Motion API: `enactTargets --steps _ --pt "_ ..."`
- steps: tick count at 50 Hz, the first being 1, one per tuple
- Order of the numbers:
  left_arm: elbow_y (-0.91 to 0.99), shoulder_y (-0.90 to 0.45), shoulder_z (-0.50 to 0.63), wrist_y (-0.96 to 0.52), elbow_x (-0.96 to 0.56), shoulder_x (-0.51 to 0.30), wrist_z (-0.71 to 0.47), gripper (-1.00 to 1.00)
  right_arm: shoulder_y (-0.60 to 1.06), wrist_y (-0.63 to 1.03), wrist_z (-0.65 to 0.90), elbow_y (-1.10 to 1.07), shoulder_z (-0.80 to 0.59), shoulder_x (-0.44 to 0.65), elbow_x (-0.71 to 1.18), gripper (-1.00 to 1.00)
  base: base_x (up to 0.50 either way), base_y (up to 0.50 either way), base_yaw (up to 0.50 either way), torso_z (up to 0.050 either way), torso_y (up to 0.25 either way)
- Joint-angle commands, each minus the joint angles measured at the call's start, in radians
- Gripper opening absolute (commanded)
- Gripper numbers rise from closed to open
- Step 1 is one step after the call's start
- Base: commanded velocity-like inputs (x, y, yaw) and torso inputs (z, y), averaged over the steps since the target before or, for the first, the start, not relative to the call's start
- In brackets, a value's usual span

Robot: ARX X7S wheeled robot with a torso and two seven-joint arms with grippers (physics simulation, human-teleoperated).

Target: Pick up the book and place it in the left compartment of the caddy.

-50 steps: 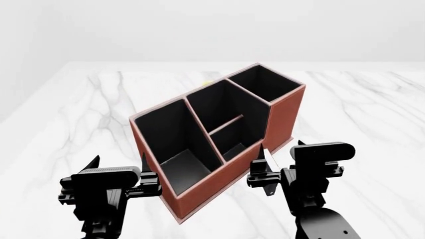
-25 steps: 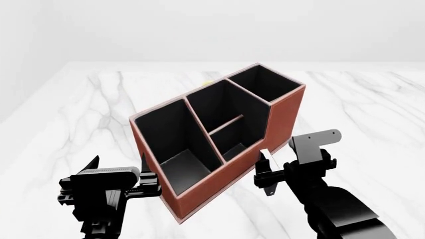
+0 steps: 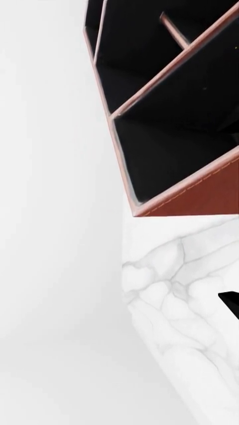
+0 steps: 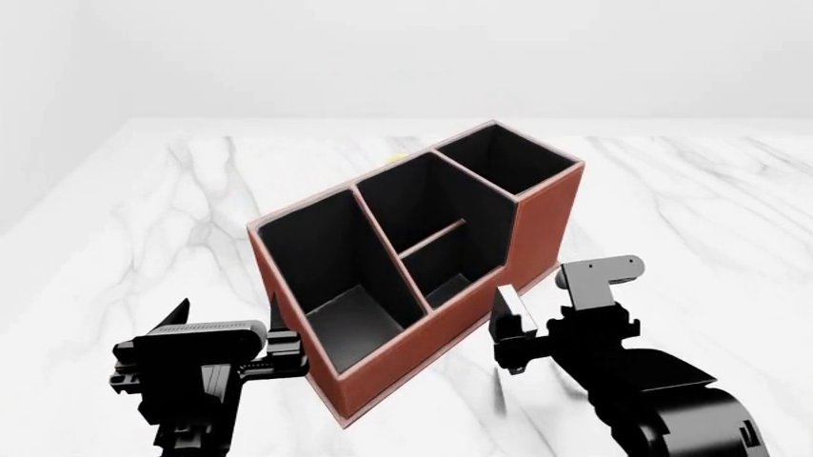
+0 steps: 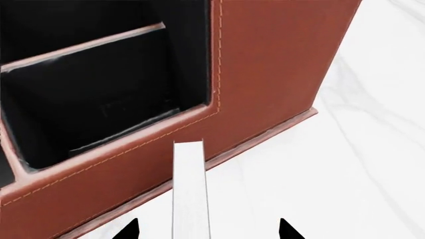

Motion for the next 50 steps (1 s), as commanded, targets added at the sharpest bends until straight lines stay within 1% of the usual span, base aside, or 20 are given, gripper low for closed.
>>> enactTargets --steps 1,9,24,50 --pt "-0.004 -0.001 -0.022 0.003 0.002 0.016 0.023 1.00 0.027 0.001 -0.034 0.091 -0.005 -0.026 -0.031 1.00 0.00 0.00 0.00 0.000 0.000" --pt "-0.006 0.000 -0.021 0.006 -0.003 0.013 0.019 1.00 0.047 0.012 -0.027 0.109 -0.030 -0.026 -0.043 1.00 0.00 0.00 0.00 0.000 0.000" --pt "-0.003 -0.003 -0.015 0.002 -0.011 0.008 0.012 1.00 0.125 0.048 -0.040 0.211 -0.088 -0.030 -0.061 1.00 0.00 0.00 0.00 0.000 0.000" --pt "-0.029 0.000 -0.004 0.027 -0.018 0.002 0.008 1.00 0.152 0.017 -0.087 0.318 -0.186 -0.046 -0.082 1.00 0.00 0.00 0.00 0.000 0.000"
